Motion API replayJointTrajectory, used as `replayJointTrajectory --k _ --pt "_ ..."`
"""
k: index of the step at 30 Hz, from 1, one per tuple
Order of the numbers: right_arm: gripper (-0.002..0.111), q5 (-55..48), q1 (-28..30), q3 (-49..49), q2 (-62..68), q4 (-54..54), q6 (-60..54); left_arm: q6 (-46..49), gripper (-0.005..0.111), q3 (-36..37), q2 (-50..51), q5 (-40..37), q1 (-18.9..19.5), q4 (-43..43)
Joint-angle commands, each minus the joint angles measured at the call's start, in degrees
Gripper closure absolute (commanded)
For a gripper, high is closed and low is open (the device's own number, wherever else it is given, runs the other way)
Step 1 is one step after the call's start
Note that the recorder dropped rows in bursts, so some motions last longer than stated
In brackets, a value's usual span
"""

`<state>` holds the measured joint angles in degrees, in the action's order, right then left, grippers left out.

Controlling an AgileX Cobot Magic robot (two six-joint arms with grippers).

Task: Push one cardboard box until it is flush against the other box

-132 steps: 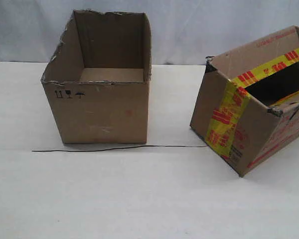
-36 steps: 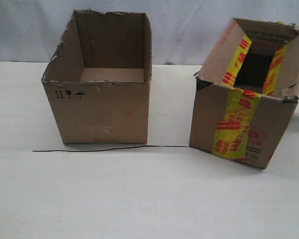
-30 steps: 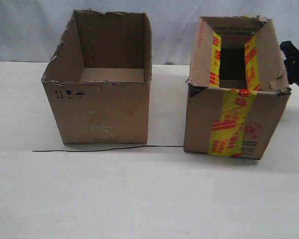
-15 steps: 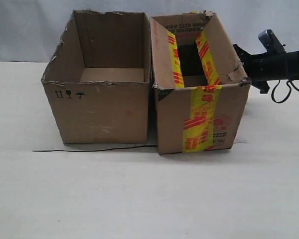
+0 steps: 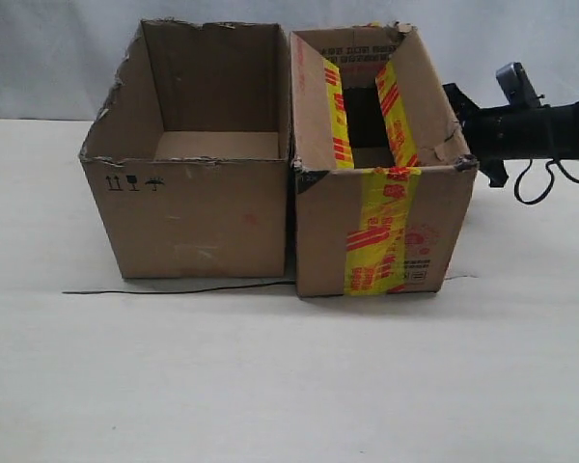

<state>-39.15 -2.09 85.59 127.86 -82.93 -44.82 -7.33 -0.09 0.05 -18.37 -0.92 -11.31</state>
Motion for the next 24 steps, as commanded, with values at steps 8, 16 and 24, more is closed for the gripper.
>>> replayJointTrajectory --k 8,16,24 --pt "0.108 -13.9 16.4 -3.6 -4.0 5.1 -0.9 -0.2 0.107 0.1 -0.1 0.7 -0.5 0.4" --pt "0.108 -27.3 12.5 -6.6 3.1 5.7 -7.8 -0.2 0.107 0.1 -0.1 0.7 -0.5 0.4" --pt "0.108 -25.2 6.3 -4.2 6.6 -2.3 -11.0 -0.2 0.107 0.1 -0.1 0.7 -0.5 0.4"
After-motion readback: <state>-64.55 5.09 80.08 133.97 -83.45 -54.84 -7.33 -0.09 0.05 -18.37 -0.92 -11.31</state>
